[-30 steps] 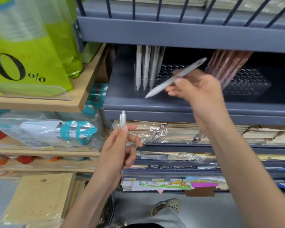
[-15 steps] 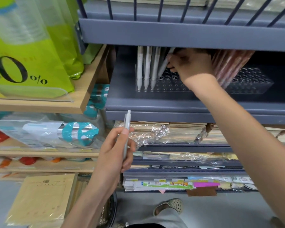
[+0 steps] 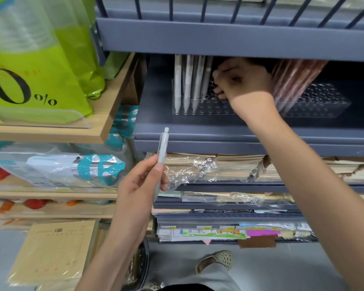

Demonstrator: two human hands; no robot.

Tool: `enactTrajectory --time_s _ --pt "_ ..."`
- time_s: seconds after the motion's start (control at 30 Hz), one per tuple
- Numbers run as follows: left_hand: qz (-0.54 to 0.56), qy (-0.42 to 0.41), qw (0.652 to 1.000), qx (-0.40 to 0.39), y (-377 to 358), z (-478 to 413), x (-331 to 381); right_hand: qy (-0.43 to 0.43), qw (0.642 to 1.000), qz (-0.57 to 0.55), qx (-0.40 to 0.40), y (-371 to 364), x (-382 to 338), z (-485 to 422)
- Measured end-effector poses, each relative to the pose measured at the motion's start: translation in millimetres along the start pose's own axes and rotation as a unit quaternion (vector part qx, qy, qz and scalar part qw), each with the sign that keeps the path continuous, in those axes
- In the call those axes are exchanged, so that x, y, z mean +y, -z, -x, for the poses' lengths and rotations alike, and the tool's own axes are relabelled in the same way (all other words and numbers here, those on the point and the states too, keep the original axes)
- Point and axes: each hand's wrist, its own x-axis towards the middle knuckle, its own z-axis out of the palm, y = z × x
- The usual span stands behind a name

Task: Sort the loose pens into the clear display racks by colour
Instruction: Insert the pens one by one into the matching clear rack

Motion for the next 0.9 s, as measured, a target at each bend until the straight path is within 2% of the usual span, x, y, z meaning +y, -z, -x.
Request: enactTrajectory --time_s 0.07,0.27,0.4,0.5,0.6,0.67,0.8,0.9 --pt "0.029 -0.001 1.0 -0.008 -1 1 2 -0.013 0.998 -0.054 -0.004 5 -6 23" --pt "0.042 -0.038 0.998 0.001 -7 -1 7 -0.005 0.98 -0.047 -0.196 4 -18 91" --pt "-0.012 -0.076 0.997 -0.015 -15 -2 14 -0.01 0.977 -0.049 -0.209 1 -17 105" --pt "-0.08 -0.13 0.988 -0.026 -20 -8 23 -0.03 0.98 -0.081 -0.18 8 -15 102" --pt "-0.157 -0.184 0.97 -0.012 -21 -27 37 -0.048 0.979 -0.17 -0.097 20 -16 89" --pt "-0.22 -0.205 0.954 0.008 -22 -50 46 -0.037 0.982 -0.185 -0.034 29 -16 78" --pt "-0.32 -0.176 0.931 0.01 -31 -101 54 0.004 0.989 -0.135 0.06 34 -13 59" --pt "-0.319 -0.134 0.938 -0.03 -39 -132 56 0.026 0.993 -0.088 0.07 30 -9 48"
